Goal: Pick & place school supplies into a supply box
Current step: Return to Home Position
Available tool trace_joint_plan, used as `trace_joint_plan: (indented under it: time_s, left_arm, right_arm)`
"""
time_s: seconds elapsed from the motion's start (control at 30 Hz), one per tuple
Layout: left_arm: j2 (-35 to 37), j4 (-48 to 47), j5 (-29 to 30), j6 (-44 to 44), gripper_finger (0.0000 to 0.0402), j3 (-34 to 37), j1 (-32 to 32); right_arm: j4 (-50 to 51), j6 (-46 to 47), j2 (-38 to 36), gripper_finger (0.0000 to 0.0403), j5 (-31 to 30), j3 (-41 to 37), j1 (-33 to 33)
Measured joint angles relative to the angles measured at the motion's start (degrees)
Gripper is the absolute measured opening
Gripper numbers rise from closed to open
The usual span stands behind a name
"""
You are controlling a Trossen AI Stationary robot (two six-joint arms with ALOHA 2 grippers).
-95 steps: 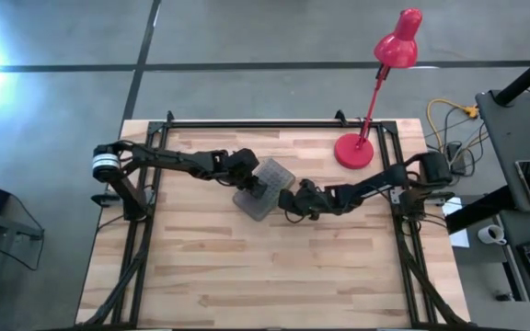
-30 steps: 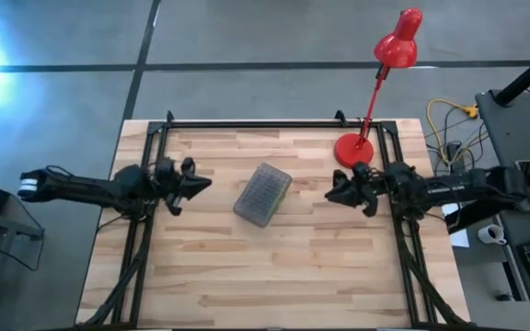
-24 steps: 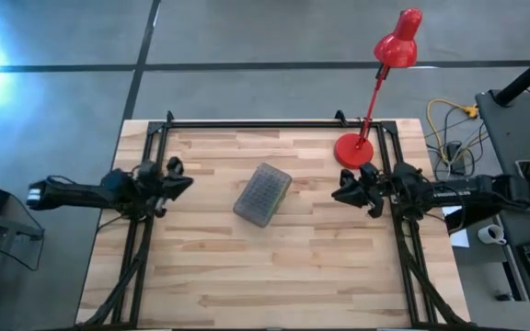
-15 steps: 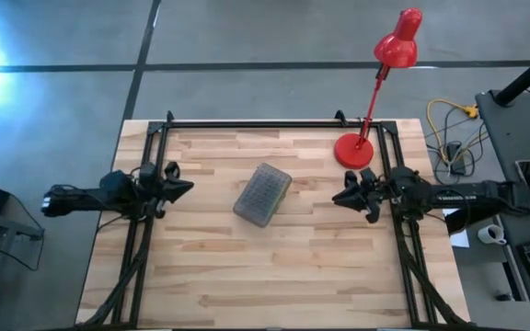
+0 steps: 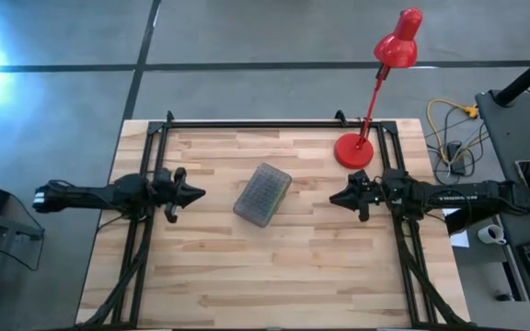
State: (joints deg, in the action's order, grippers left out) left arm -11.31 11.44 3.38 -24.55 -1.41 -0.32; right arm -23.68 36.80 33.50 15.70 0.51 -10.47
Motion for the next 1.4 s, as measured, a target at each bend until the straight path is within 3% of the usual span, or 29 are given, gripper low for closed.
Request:
trace_joint_plan:
  time_s: [0.1, 0.33, 0.53, 0.77, 1.4]
  left_arm:
    - [-0.4, -0.6, 0.0, 0.0, 0.0001, 0.8, -0.1]
    - [11.2, -9.6, -0.3, 0.0, 0.0001, 0.8, -0.1]
    - [11.1, -7.8, -0.2, 0.0, 0.0001, 0.8, 0.0]
    - [9.7, -7.6, -0.2, 0.0, 0.0001, 0.8, 0.0]
    - [-3.3, -7.8, -0.2, 0.0, 0.0001, 0.8, 0.0]
  right_arm:
    - [2.2, 0.0, -6.3, 0.0068, -0.5, 0.1, 2.8]
    - [9.3, 0.1, -24.8, 0.0068, -0.7, 0.0, 5.3]
    - [9.9, 0.1, -33.1, 0.0068, -0.8, 0.0, 5.3]
    - [8.7, 0.1, -33.5, 0.0068, -0.8, 0.0, 5.4]
    - [8.6, 0.1, -32.6, 0.0068, -0.8, 0.0, 7.1]
